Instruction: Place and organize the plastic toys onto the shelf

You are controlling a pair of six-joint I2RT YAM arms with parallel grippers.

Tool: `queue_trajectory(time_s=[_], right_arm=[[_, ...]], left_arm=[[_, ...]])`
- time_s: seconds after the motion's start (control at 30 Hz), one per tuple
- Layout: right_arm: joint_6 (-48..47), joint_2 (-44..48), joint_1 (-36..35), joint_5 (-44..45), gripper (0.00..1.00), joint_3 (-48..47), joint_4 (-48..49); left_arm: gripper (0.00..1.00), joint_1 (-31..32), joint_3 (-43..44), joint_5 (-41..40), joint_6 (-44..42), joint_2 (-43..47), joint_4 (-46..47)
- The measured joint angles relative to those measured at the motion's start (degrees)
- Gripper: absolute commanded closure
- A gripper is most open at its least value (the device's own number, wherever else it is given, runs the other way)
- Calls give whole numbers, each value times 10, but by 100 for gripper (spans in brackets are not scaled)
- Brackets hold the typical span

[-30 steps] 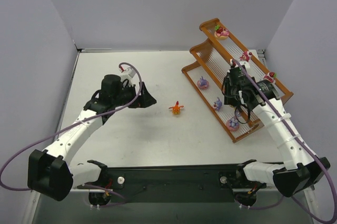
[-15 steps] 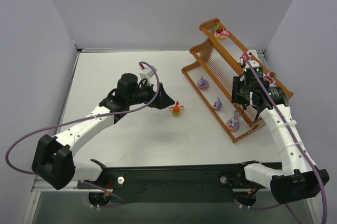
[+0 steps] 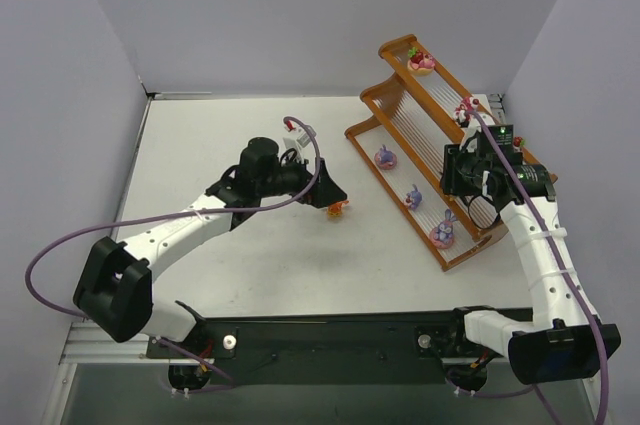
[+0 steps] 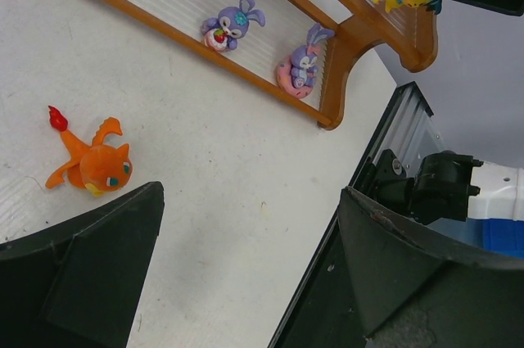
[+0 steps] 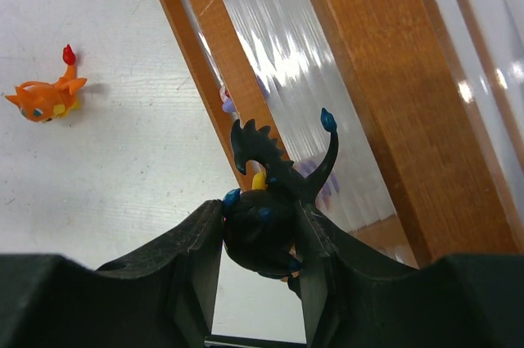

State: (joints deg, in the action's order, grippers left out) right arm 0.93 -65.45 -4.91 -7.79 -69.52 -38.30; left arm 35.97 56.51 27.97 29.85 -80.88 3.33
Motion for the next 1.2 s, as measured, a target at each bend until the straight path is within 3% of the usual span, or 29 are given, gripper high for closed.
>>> queue_trajectory(time_s=[1.2], right_arm=[[-60,77,-27,110,96,90,20]], left_arm=[[3,0,9,28,14,-35,32]])
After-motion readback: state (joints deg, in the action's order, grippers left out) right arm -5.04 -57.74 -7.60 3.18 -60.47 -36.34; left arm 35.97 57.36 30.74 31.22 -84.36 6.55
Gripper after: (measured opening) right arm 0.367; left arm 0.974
